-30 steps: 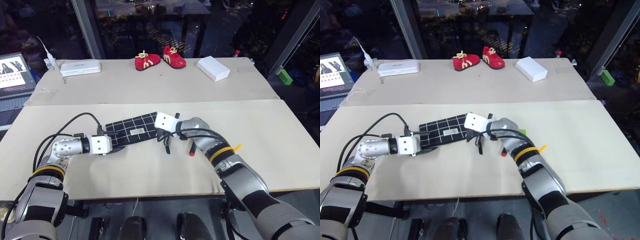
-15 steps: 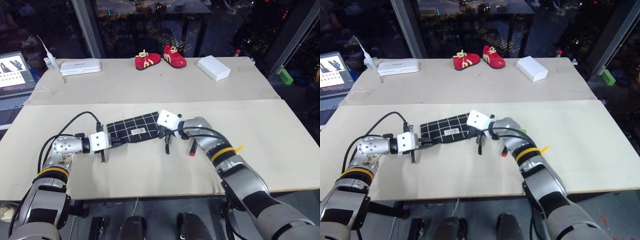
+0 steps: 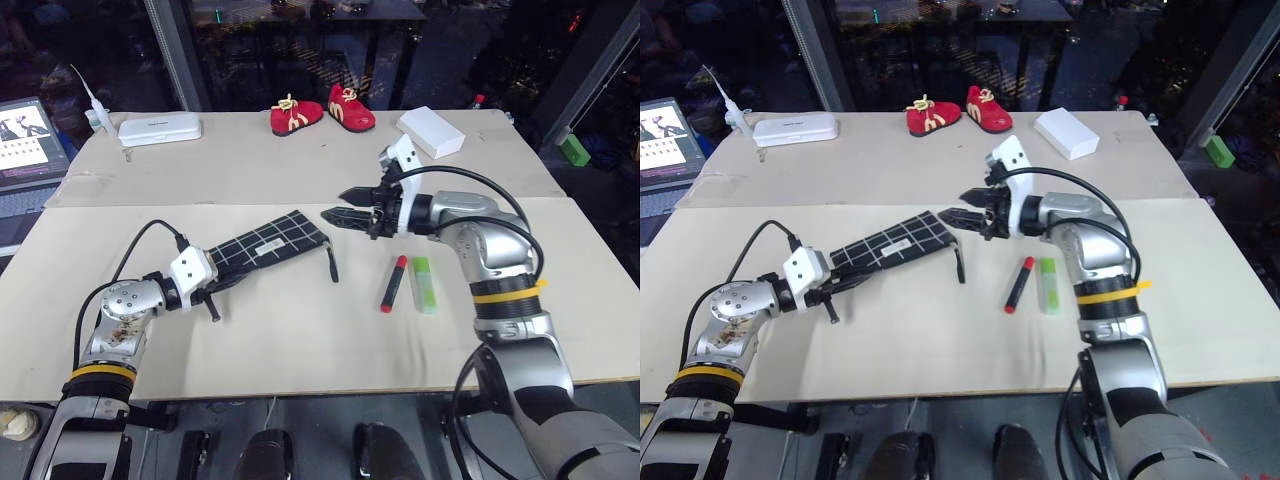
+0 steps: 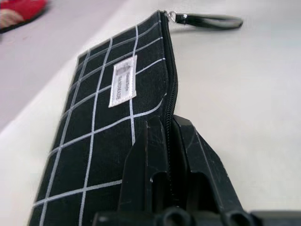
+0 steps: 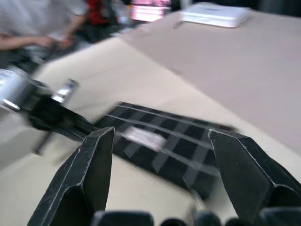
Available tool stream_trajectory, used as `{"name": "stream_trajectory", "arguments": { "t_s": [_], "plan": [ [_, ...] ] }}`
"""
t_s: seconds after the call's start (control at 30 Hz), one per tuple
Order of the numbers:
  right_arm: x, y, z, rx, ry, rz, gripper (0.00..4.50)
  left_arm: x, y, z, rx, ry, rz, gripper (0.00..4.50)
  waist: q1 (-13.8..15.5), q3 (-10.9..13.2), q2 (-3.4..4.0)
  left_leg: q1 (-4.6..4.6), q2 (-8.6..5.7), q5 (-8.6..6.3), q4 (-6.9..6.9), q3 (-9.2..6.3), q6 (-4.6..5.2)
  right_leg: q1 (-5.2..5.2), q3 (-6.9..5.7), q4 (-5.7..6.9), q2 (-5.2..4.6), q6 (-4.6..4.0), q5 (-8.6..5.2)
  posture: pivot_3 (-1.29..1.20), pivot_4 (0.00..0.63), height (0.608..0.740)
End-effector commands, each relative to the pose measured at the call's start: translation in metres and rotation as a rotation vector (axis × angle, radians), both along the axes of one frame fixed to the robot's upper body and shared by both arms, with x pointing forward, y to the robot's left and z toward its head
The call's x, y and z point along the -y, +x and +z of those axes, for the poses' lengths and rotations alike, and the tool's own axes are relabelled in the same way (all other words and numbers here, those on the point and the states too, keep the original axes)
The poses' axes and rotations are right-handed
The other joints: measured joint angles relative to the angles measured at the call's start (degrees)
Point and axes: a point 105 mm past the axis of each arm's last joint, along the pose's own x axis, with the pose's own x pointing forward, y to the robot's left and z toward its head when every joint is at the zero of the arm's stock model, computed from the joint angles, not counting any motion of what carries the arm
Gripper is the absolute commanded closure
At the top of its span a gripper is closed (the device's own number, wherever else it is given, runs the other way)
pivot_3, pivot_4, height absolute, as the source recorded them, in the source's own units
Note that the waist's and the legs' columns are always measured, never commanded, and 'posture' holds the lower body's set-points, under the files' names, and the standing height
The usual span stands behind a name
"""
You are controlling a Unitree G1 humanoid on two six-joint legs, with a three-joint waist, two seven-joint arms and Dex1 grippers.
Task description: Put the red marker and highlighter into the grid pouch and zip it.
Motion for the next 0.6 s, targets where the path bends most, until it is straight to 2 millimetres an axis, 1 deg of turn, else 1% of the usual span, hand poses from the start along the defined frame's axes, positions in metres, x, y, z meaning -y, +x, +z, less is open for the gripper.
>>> {"name": "stream_trajectory", "arguments": {
  "t_s": [0.03, 0.13, 0.23, 0.33, 0.43, 0.53, 0.6],
  "plan": [
    [0.013, 0.013, -0.026, 0.023, -0.061, -0.211, 0.93, 0.013, 0.000, 0.030, 0.031, -0.113, 0.044, 4.50, -0.1, 0.0, -0.01, 0.00, 0.00, 0.00, 0.00, -0.04, 0.00, 0.01, -0.01, 0.00, -0.01, 0.01, 0.00, 0.00, 0.150, 0.740],
    [0.005, 0.016, -0.044, -0.009, -0.053, -0.261, 0.93, 0.021, -0.002, 0.035, 0.023, -0.115, 0.040, 4.50, -0.6, 0.0, -0.04, 0.02, -0.06, 0.06, 0.00, 0.06, -0.10, -0.13, 0.17, 0.02, 0.06, -0.01, 0.00, 0.00, 0.150, 0.740],
    [0.002, 0.026, -0.052, -0.011, -0.054, -0.319, 0.93, 0.027, -0.004, 0.037, 0.012, -0.118, 0.033, 4.50, -1.4, 0.0, -0.04, 0.07, -0.02, 0.14, 0.00, 0.07, -0.22, -0.14, 0.18, 0.10, 0.15, -0.02, 0.01, 0.00, 0.150, 0.740],
    [-0.003, 0.034, -0.046, 0.005, -0.043, -0.331, 0.93, 0.028, -0.006, 0.032, 0.000, -0.083, 0.026, 4.50, -1.5, 0.0, -0.04, 0.13, -0.04, 0.16, 0.00, 0.05, -0.22, -0.08, 0.18, 0.12, 0.14, -0.03, 0.01, 0.00, 0.150, 0.740],
    [-0.009, 0.036, -0.042, 0.008, -0.031, -0.311, 0.93, 0.026, -0.006, 0.029, -0.004, -0.075, 0.029, 4.50, -1.6, 0.0, -0.04, 0.15, -0.04, 0.15, 0.00, 0.01, -0.21, -0.06, 0.19, 0.10, 0.14, -0.03, 0.01, 0.00, 0.150, 0.740],
    [-0.011, 0.038, -0.043, 0.011, -0.037, -0.307, 0.93, 0.026, -0.006, 0.029, -0.004, -0.077, 0.033, 4.50, -1.6, 0.0, -0.04, 0.08, -0.03, 0.14, -0.01, -0.03, -0.19, -0.07, 0.17, 0.07, 0.14, -0.03, 0.01, 0.00, 0.150, 0.740],
    [-0.012, 0.038, -0.047, 0.005, -0.048, -0.302, 0.93, 0.025, -0.005, 0.030, -0.004, -0.083, 0.042, 4.50, -1.6, 0.0, -0.04, 0.03, -0.04, 0.13, -0.01, -0.03, -0.18, -0.07, 0.17, 0.08, 0.12, -0.03, 0.01, 0.00, 0.150, 0.740]
  ]
}}
